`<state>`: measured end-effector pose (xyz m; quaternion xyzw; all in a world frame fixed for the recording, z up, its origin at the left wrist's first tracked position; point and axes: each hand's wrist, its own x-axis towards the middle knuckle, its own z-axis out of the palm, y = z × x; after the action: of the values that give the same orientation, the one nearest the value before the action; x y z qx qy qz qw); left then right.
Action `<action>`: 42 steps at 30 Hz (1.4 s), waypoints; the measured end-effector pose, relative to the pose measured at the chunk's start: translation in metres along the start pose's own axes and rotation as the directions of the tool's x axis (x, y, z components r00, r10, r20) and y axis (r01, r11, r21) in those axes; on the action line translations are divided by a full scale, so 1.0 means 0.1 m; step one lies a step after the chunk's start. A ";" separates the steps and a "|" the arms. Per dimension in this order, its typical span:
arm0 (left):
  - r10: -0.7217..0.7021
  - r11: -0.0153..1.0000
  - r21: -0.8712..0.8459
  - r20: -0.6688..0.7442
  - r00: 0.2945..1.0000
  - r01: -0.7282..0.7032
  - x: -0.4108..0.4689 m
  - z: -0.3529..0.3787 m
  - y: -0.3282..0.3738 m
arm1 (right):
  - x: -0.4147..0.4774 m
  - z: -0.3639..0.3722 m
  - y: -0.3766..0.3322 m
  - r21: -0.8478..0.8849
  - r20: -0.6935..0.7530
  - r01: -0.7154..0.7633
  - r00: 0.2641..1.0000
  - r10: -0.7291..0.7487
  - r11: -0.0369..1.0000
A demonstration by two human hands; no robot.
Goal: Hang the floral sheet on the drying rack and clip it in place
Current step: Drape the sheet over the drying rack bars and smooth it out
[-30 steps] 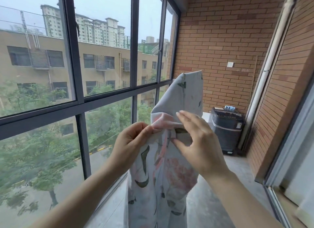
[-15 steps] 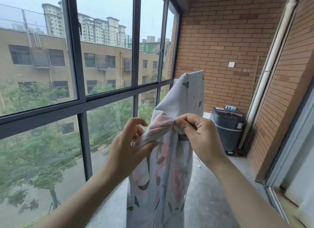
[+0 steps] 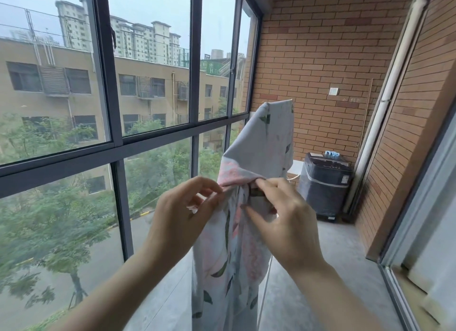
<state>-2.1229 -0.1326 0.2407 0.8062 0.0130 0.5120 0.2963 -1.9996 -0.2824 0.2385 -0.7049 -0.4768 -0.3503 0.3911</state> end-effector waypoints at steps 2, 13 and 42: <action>-0.017 1.000 -0.020 -0.003 1.000 0.017 -0.01 0.01 0.04 | 0.04 0.06 -0.03 -0.090 -0.016 -0.042 0.999 0.041 0.995; -0.119 0.987 -0.108 0.023 0.993 0.121 -0.06 -0.10 0.06 | 0.23 0.26 -0.12 -0.156 -0.023 -0.062 0.998 0.059 0.986; -0.069 0.995 0.070 -0.040 0.997 0.072 -0.27 -0.32 1.24 | 0.39 -1.13 -0.98 0.176 -0.173 0.192 0.972 -0.161 0.965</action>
<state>-2.1976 -0.2283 0.2894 0.8054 0.0653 0.5155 0.2850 -2.0938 -0.3435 0.3442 -0.5888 -0.5372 -0.3906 0.4606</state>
